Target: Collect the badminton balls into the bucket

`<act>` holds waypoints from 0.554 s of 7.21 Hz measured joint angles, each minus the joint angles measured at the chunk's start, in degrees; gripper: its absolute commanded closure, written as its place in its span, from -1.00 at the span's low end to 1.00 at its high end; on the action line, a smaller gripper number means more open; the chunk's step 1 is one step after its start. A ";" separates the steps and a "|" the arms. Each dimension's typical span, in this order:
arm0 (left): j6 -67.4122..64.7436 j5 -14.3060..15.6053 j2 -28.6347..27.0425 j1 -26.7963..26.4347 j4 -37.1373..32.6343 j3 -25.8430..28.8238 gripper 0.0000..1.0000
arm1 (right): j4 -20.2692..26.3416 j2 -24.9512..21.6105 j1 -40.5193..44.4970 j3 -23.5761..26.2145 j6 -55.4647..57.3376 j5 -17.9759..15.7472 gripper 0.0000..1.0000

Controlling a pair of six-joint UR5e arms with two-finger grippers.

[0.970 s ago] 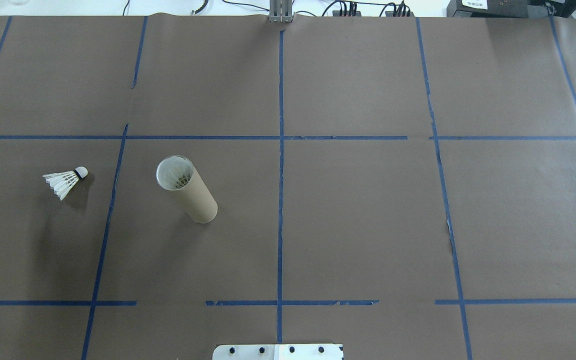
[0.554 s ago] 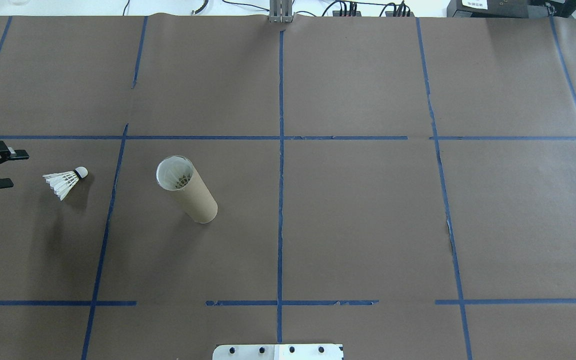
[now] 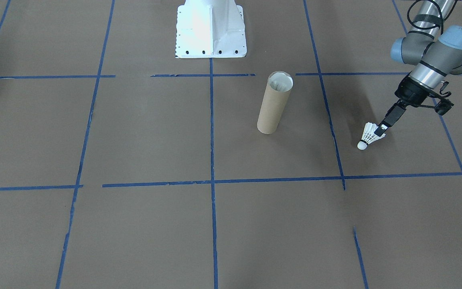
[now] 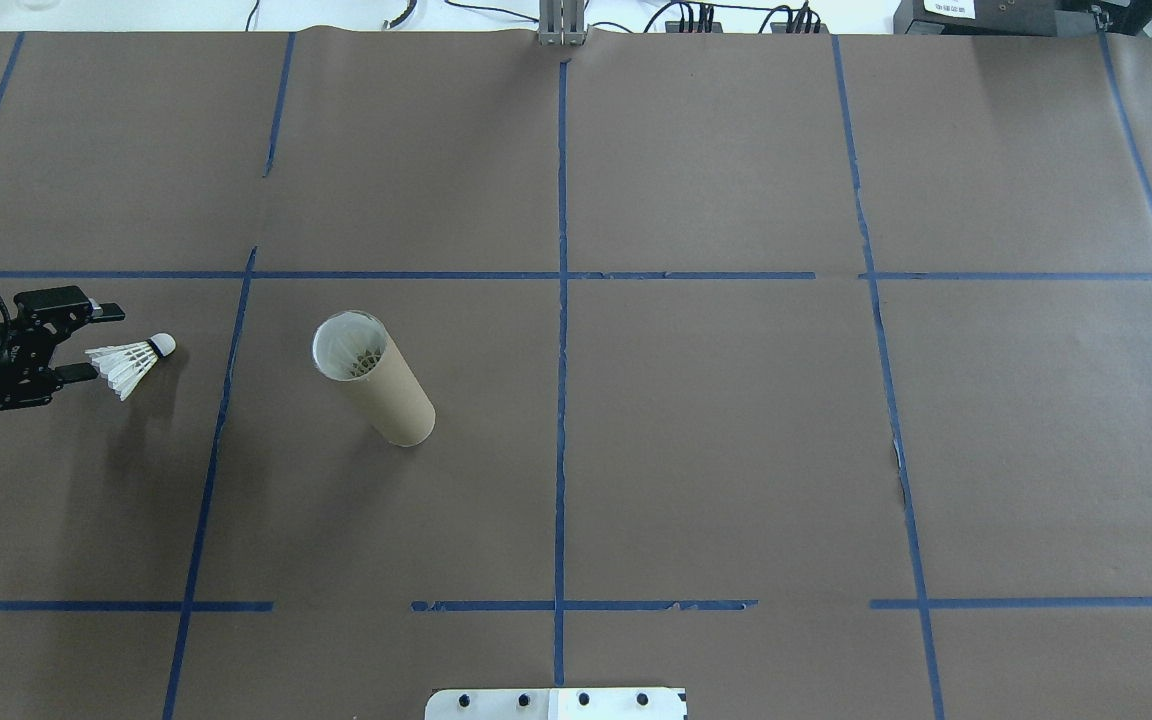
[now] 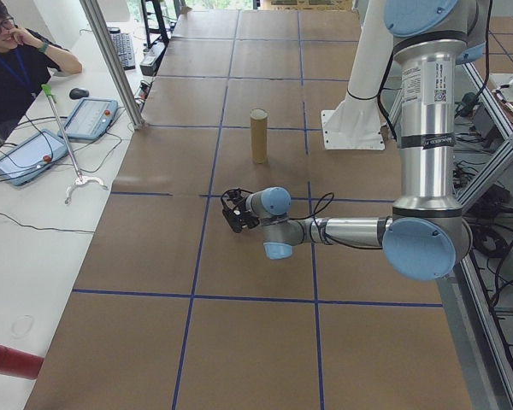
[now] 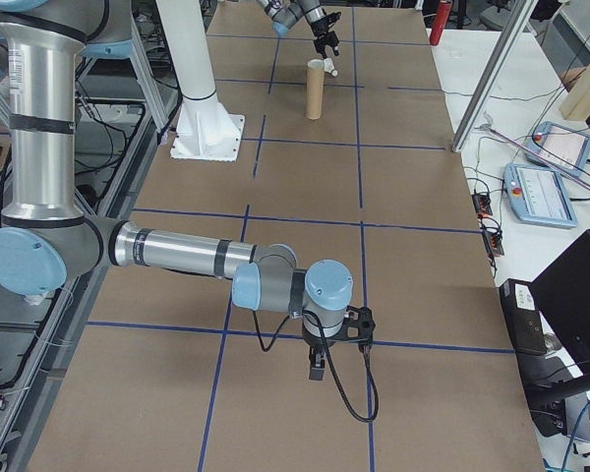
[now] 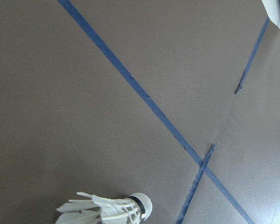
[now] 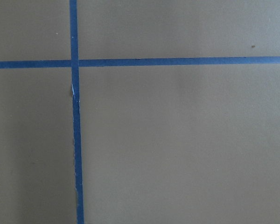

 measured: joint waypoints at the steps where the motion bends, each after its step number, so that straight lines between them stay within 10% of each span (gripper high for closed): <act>1: -0.18 0.00 -0.14 0.17 -0.02 0.46 -0.58 | 0.00 0.01 0.00 0.01 0.00 0.00 -1.00; 2: -0.30 -0.04 -0.27 0.22 -0.03 0.65 0.03 | 0.00 0.03 0.00 0.02 0.00 0.02 -1.00; 4: -0.21 -0.19 -0.46 0.26 -0.09 0.54 0.58 | 0.00 0.04 0.00 0.05 0.00 0.03 -1.00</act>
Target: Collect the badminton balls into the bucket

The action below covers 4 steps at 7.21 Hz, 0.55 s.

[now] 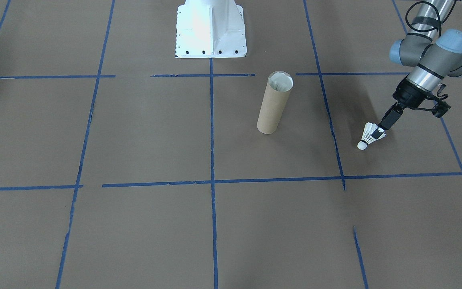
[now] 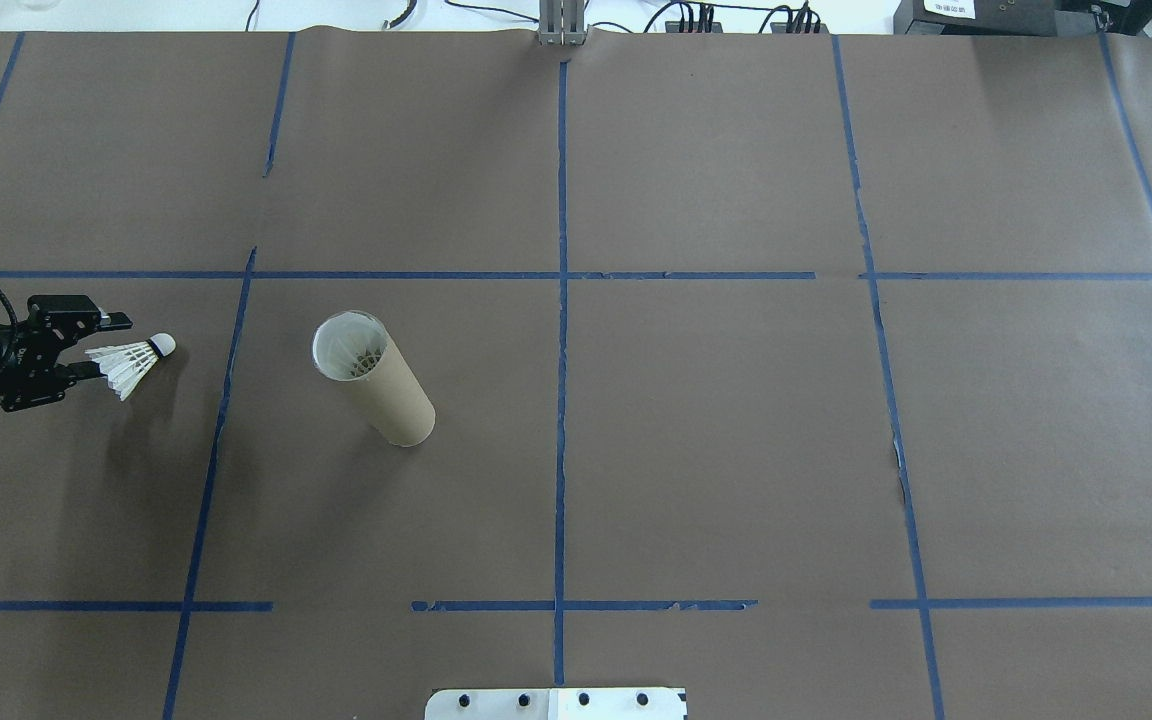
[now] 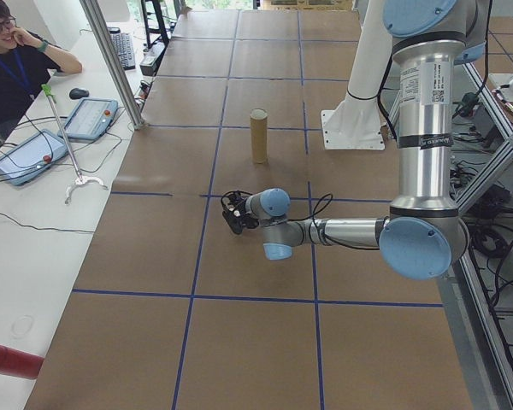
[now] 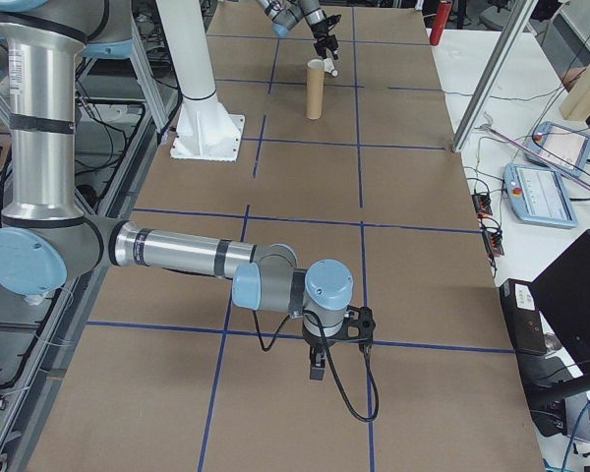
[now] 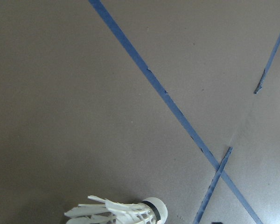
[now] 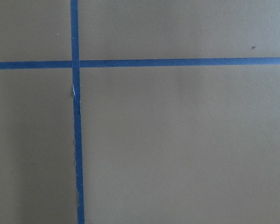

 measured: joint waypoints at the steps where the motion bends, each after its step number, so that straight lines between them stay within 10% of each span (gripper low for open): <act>1: 0.31 -0.19 -0.09 0.00 -0.02 -0.21 0.91 | 0.00 0.00 0.00 0.00 0.00 -0.02 -1.00; 4: 0.63 -1.86 0.02 -0.10 0.14 -1.46 1.00 | 0.00 0.00 0.00 0.01 0.00 0.01 -1.00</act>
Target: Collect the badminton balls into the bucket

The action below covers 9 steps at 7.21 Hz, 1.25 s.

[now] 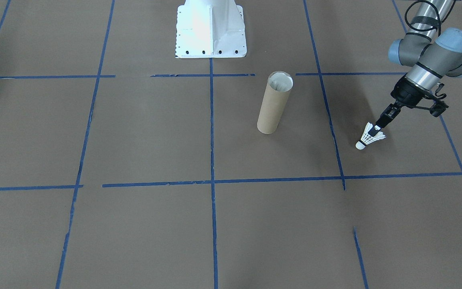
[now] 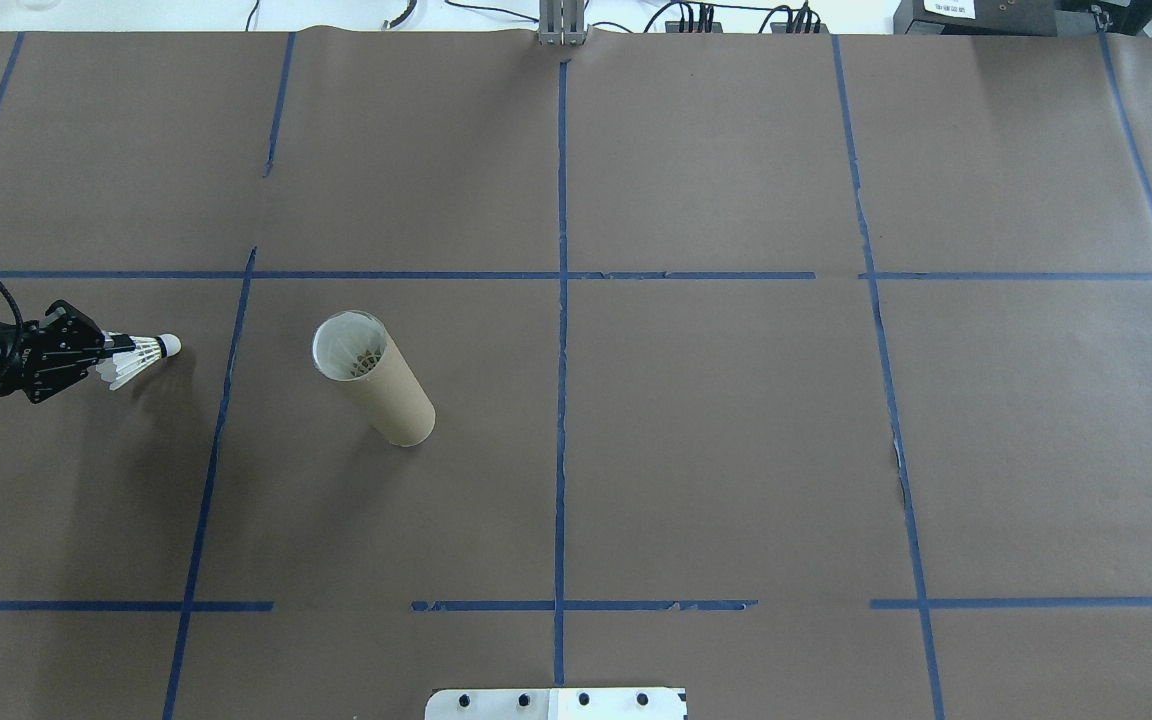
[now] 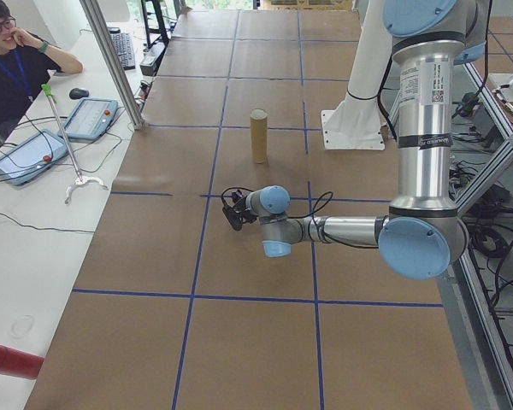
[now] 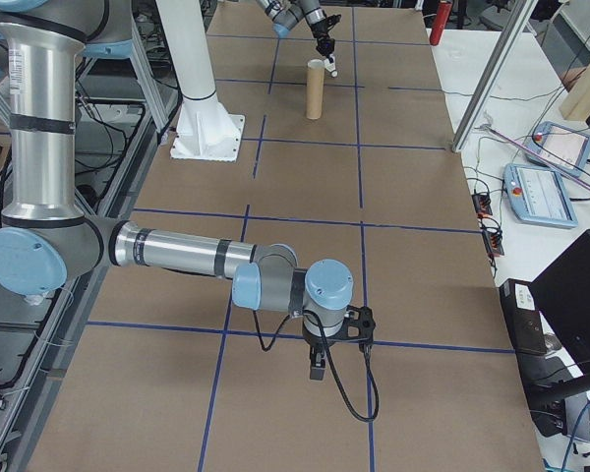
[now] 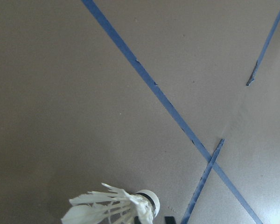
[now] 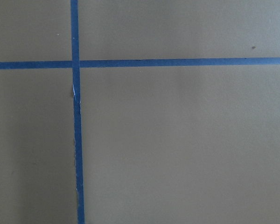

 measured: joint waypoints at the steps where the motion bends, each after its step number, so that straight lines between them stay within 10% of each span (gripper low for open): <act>1: 0.03 -1.63 0.34 -0.11 0.42 -1.31 1.00 | 0.00 0.00 0.00 0.00 0.00 -0.01 -1.00; 4: 1.50 -9.74 0.49 -0.24 8.37 -8.46 1.00 | 0.00 -0.01 0.00 0.00 0.00 -0.04 -1.00; 9: 22.38 -14.02 -0.64 -0.97 52.72 -33.83 1.00 | 0.00 0.00 0.00 0.00 0.00 -0.04 -1.00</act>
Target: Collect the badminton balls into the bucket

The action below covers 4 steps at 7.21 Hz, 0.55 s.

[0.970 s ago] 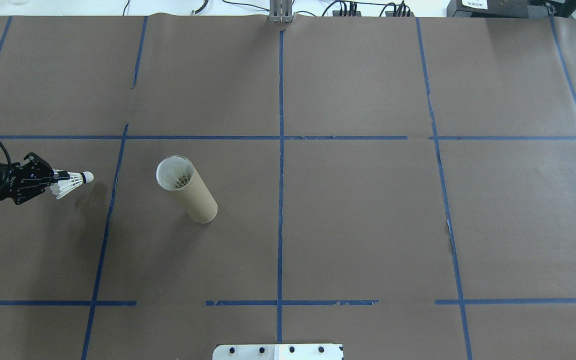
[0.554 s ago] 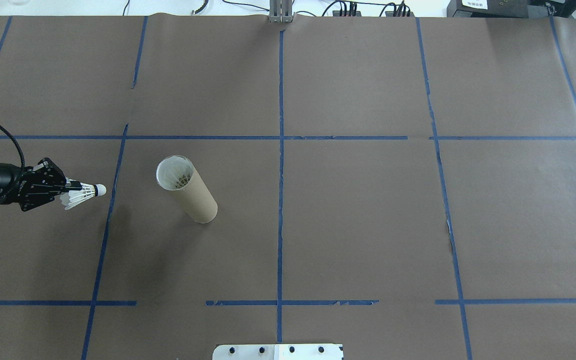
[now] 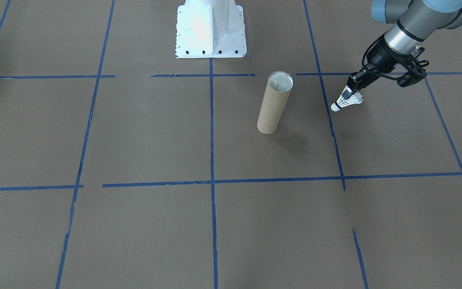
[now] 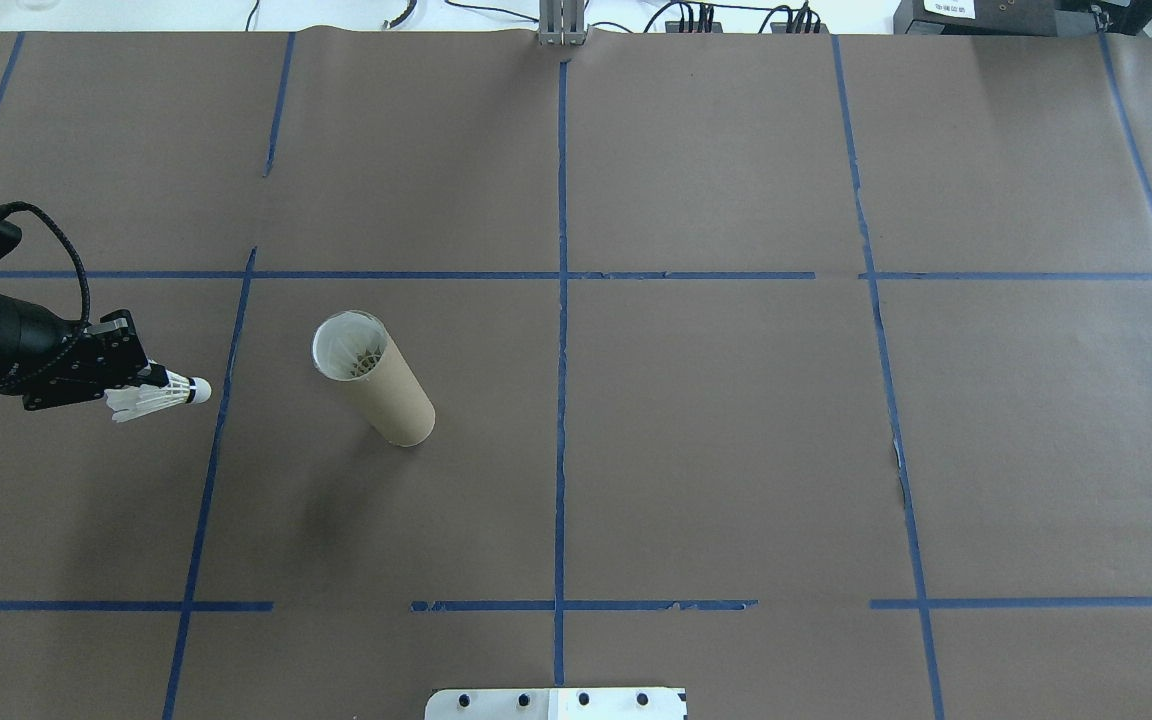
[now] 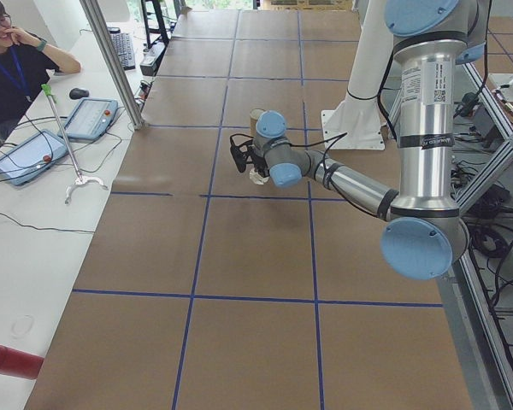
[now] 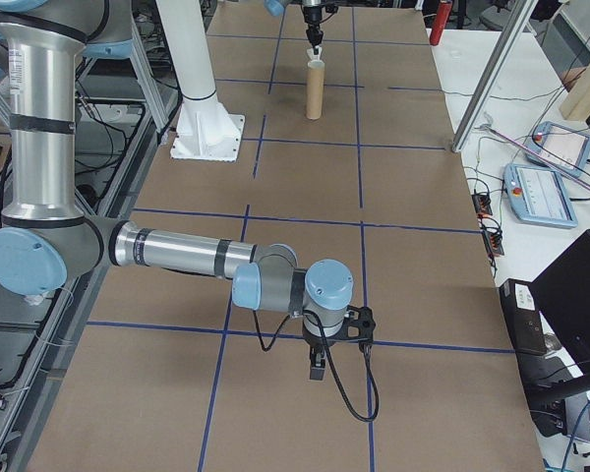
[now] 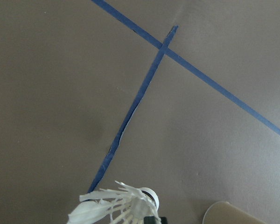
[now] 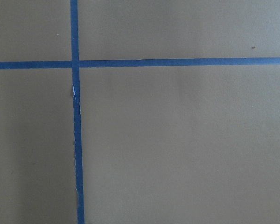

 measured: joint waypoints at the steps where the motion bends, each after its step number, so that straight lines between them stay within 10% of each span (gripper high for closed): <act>1: 2.09 0.10 -2.08 -0.01 8.34 -3.99 1.00 | 0.00 -0.01 0.00 0.00 0.00 0.00 -1.00; 4: 10.05 1.33 -23.66 -1.02 44.23 -7.54 1.00 | 0.00 -0.01 0.00 0.00 0.00 0.02 -1.00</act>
